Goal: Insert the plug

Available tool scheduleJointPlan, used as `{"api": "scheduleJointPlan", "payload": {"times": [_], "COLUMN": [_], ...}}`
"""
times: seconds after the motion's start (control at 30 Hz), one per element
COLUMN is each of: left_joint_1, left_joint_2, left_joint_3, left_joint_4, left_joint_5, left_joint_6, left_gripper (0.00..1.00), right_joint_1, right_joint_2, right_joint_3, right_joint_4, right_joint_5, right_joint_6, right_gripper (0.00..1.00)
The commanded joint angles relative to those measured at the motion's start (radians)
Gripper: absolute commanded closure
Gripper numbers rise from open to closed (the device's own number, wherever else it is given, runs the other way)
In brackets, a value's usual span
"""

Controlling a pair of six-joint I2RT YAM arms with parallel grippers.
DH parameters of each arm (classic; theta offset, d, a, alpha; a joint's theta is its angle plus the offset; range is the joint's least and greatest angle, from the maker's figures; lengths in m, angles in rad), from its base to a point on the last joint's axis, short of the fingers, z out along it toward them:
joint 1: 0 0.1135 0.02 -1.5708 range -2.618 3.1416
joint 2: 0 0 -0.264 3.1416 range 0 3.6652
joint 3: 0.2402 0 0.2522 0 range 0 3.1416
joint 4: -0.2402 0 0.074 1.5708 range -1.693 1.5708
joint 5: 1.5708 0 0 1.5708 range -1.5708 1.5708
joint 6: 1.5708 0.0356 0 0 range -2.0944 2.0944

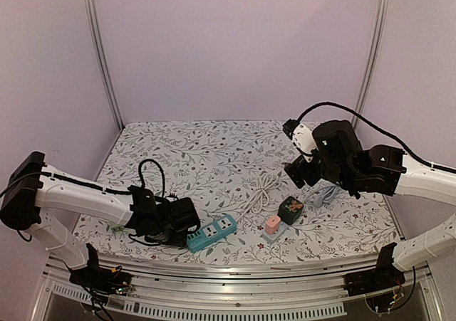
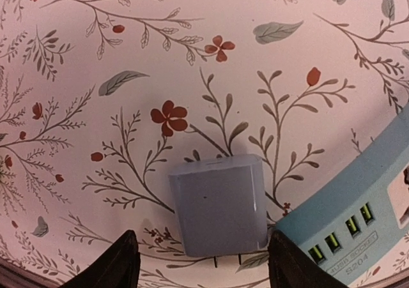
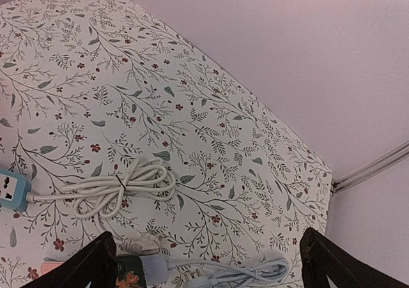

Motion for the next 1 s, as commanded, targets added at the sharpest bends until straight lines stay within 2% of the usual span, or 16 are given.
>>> {"api": "scheduleJointPlan", "payload": {"times": [0.0, 0.17, 0.33, 0.53, 0.67, 0.77, 0.9, 0.97], "left_joint_1": [0.011, 0.015, 0.021, 0.021, 0.020, 0.021, 0.019, 0.016], "left_joint_2": [0.037, 0.056, 0.072, 0.091, 0.107, 0.117, 0.109, 0.088], "left_joint_3": [-0.008, -0.008, -0.011, -0.014, -0.018, -0.020, -0.023, -0.023], "left_joint_4": [0.048, 0.064, 0.075, 0.092, 0.110, 0.118, 0.114, 0.106], "left_joint_5": [-0.008, -0.008, -0.010, -0.005, -0.005, -0.003, -0.018, -0.044], "left_joint_6": [-0.012, -0.005, -0.008, -0.009, -0.014, -0.022, -0.018, -0.010], "left_gripper": [0.32, 0.34, 0.41, 0.42, 0.47, 0.57, 0.78, 0.84], "right_joint_1": [-0.005, -0.005, -0.004, -0.005, -0.006, -0.005, -0.004, -0.004], "right_joint_2": [0.018, 0.035, 0.036, 0.040, 0.043, 0.044, 0.044, 0.044], "right_joint_3": [0.030, 0.038, 0.042, 0.042, 0.043, 0.043, 0.044, 0.045], "right_joint_4": [-0.017, -0.025, -0.032, -0.032, -0.034, -0.036, -0.036, -0.038], "right_joint_5": [-0.013, -0.019, -0.022, -0.025, -0.025, -0.025, -0.026, -0.027], "right_joint_6": [0.016, 0.015, 0.019, 0.019, 0.020, 0.020, 0.023, 0.028], "right_gripper": [0.01, 0.01, 0.01, 0.01, 0.01, 0.01, 0.01, 0.01]}}
